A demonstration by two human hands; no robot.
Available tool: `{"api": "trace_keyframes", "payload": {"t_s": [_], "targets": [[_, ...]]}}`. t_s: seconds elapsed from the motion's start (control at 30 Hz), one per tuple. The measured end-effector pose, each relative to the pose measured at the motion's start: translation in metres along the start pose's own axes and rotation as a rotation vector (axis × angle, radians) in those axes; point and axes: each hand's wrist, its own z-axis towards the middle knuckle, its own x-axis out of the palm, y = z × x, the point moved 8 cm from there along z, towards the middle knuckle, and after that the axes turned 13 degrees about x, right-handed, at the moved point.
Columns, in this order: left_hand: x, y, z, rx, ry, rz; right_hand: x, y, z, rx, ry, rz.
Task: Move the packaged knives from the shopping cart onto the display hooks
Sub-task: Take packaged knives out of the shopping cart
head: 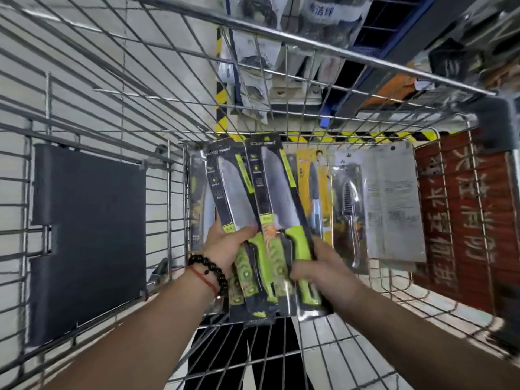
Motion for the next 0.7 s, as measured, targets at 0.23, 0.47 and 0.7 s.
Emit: {"api": "trace_keyframes", "payload": {"t_s": [0.23, 0.47, 0.7], "targets": [[-0.003, 0.003, -0.007, -0.163, -0.062, -0.127, 0.049, -0.007, 0.041, -0.002, 0.063, 0.030], [-0.006, 0.003, -0.010, -0.194, 0.060, 0.051, 0.075, -0.006, 0.037, -0.023, 0.125, -0.185], [-0.062, -0.006, 0.018, -0.063, -0.106, 0.049, 0.054, 0.021, 0.056, 0.004, 0.053, 0.091]]}}
